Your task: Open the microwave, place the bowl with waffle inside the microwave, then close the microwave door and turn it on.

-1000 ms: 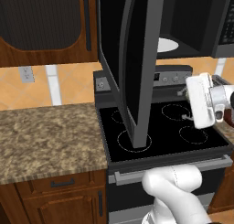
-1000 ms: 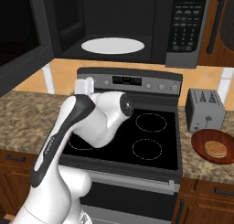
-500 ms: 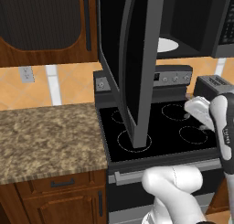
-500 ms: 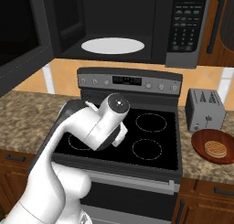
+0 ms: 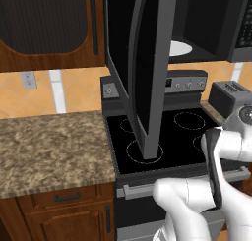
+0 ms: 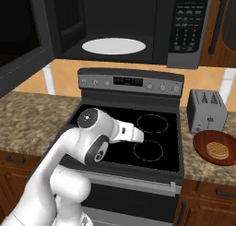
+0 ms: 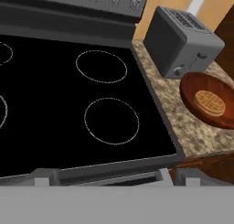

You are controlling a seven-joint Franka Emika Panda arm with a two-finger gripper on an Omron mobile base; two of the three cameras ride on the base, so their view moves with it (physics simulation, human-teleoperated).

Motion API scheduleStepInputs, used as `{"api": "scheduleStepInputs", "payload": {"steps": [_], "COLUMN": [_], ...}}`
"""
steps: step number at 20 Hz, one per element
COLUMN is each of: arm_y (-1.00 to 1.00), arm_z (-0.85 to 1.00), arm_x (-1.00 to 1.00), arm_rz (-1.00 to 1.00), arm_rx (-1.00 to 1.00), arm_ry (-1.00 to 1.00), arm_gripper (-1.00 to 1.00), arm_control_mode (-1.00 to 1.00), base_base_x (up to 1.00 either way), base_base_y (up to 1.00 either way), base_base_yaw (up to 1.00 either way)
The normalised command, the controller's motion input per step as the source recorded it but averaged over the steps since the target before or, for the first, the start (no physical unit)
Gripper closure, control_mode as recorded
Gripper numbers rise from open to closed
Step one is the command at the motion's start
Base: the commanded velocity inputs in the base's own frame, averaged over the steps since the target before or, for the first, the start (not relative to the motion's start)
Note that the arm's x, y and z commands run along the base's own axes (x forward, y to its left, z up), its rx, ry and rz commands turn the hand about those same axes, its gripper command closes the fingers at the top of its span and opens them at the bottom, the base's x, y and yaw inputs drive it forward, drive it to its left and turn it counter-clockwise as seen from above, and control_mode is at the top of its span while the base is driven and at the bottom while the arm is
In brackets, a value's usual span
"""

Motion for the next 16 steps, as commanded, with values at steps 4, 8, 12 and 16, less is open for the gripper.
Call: {"api": "scheduleStepInputs", "payload": {"steps": [4, 8, 12, 16], "arm_y": [-0.88, -0.86, -0.73, -0.56], "arm_z": [0.0, 0.12, 0.28, 0.0], "arm_x": [0.15, 0.28, 0.26, 0.32], "arm_rz": [0.0, 0.0, 0.0, 0.0], "arm_rx": [-0.69, -0.22, 0.04, 0.09], "arm_ry": [0.02, 0.34, 0.45, 0.41], "arm_gripper": [-1.0, -1.0, -1.0, -1.0], "arm_control_mode": [-1.0, -1.0, -1.0, -1.0], "base_base_x": [0.0, 0.0, 0.0, 0.0], "base_base_y": [0.0, 0.0, 0.0, 0.0], "base_base_yaw": [0.0, 0.0, 0.0, 0.0]}}
